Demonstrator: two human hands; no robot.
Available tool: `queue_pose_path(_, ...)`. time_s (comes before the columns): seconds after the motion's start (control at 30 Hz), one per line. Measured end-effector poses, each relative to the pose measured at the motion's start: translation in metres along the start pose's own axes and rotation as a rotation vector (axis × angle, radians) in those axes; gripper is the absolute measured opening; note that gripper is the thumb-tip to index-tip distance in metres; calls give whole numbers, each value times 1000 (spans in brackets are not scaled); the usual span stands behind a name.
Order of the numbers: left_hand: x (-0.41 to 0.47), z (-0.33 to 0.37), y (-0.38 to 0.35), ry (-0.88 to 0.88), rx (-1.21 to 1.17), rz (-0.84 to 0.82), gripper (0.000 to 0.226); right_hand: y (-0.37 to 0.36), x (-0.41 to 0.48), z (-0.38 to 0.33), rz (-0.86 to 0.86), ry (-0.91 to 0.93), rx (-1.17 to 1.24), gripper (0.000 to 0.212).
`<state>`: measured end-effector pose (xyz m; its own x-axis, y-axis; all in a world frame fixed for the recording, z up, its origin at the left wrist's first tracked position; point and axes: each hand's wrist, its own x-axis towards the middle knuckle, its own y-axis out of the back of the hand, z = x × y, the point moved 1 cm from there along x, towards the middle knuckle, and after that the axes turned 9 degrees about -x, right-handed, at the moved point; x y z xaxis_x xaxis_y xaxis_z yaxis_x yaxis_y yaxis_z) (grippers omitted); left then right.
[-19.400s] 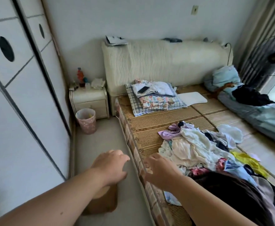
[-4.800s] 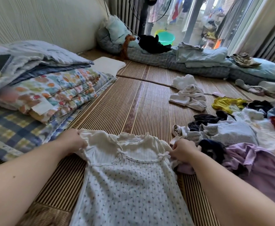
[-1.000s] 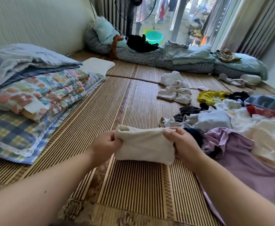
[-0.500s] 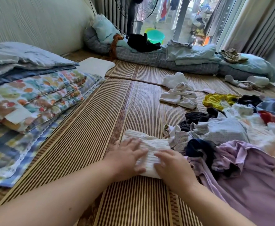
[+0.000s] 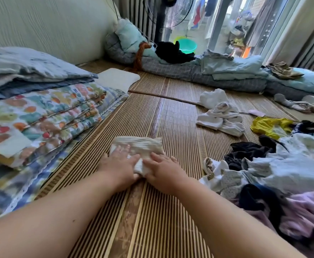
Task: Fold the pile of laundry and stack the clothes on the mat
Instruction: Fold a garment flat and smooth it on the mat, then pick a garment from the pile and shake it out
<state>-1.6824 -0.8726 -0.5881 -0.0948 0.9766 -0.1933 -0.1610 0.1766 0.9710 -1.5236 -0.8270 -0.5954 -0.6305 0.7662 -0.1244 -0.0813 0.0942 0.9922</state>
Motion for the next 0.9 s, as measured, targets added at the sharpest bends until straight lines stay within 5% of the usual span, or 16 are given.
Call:
queue_pose_path(0.2,53,-62,13,177,-98,55,70,-6,79,-15,168,28,-86,52)
queue_pose_path(0.47,74,-68,18,103,-84,48,80,2,88,-13,179,-27,-34,67)
queue_pose_path(0.9,-85,180,8,-511,-181,115,77,47,-218,102,333,-416,-24,58)
